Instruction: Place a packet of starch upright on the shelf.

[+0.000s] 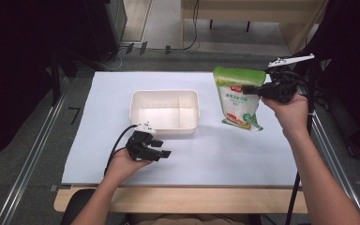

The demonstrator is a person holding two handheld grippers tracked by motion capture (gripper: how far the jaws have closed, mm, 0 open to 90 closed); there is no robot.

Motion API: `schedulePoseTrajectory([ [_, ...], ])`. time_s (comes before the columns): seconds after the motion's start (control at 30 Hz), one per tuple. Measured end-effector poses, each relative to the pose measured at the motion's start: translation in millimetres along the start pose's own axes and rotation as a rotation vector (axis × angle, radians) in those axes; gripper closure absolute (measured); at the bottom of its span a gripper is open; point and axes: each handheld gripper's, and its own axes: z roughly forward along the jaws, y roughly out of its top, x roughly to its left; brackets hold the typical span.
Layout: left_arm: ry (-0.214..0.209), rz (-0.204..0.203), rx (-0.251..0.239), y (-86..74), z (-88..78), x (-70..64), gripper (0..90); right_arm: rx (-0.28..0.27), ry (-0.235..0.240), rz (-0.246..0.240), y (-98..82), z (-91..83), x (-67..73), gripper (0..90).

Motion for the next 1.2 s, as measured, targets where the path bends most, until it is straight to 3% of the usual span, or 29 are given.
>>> schedulePoseTrajectory([
  [0.5, 0.003, -0.013, -0.012, -6.2, -6.8, -0.6, 41.2, -0.002, 0.084, -0.030, 36.7, 1.9, 3.8, 90.0],
  [0.9, -0.006, -0.023, -0.012, -11.5, -12.0, 0.2, 38.0, -0.008, 0.093, -0.079, 71.6, 14.0, 23.7, 90.0],
  [1.2, -0.004, -0.023, -0.011, -12.9, -13.9, 0.4, 37.8, -0.002, 0.130, -0.105, 90.9, 31.2, 42.9, 90.0],
])
